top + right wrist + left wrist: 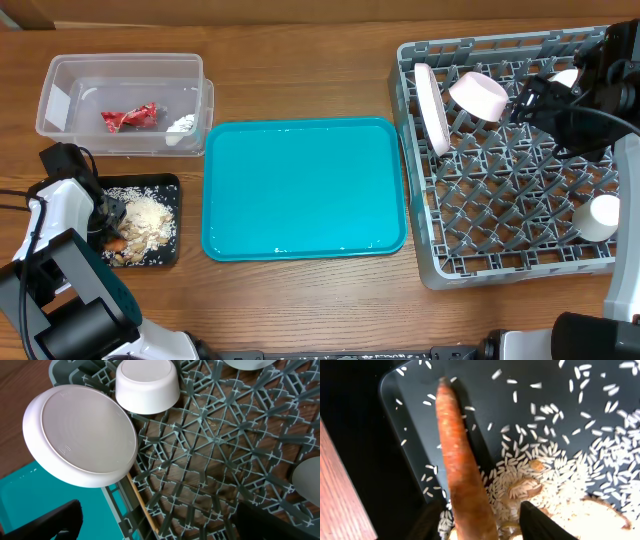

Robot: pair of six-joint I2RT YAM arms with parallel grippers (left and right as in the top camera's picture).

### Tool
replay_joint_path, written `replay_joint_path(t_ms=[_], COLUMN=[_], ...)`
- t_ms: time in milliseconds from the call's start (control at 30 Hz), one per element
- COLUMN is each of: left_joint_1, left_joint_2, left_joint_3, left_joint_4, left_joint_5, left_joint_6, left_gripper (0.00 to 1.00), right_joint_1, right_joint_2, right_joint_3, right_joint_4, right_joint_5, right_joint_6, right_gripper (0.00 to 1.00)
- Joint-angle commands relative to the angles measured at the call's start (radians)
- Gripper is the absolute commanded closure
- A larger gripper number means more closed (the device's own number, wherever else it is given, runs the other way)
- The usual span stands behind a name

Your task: Sort waste into correct bins and load items into the dishwasher

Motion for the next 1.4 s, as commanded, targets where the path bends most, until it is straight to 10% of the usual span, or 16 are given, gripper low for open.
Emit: replay_joint_path(t_ms=[0,200,367,533,800,1133,1367], left_joint_1=[-0.001,-0.025,-0.206,-0.442,-0.499,-0.512,-0.512], left_joint_2=[-0.008,-0.026,-0.027,-0.027,-0.031,-0.385,-0.936], left_joint_3=[0.025,0.252,0.425,0.468,0.466,0.198,-0.116], left_joint_4=[-0.039,-0.195,-0.273,-0.552,-0.873,-0.618,-0.327], left_joint_5=[0.005,0.234,0.533,0.479,0.481,0.472,0.481], left_joint_6=[0.038,0.122,0.431,0.571,0.514,0.534,0.492], left_gripper=[0.4,0.33,0.19,0.0,0.0,0.0,0.0], right_joint_1=[-0.002,0.008,0.097,0.164,0.109,0.097,0.097], right_joint_2=[-0.005,-0.005,0.001,0.062,0.099,-0.164,-0.735], right_joint_3=[0.0,0.0,0.0,0.0,0.0,-0.282,-0.792], right_joint_4=[0.01,0.128,0.252,0.176,-0.024,0.179,0.452], right_joint_5=[0.01,-0.076,-0.293,-0.146,-0.089,-0.076,0.028], right_joint_6=[-0.005,-0.05,-0.215,-0.213,-0.209,-0.202,-0.144], right_gripper=[0.0,0.0,0.0,0.0,0.0,0.0,0.0])
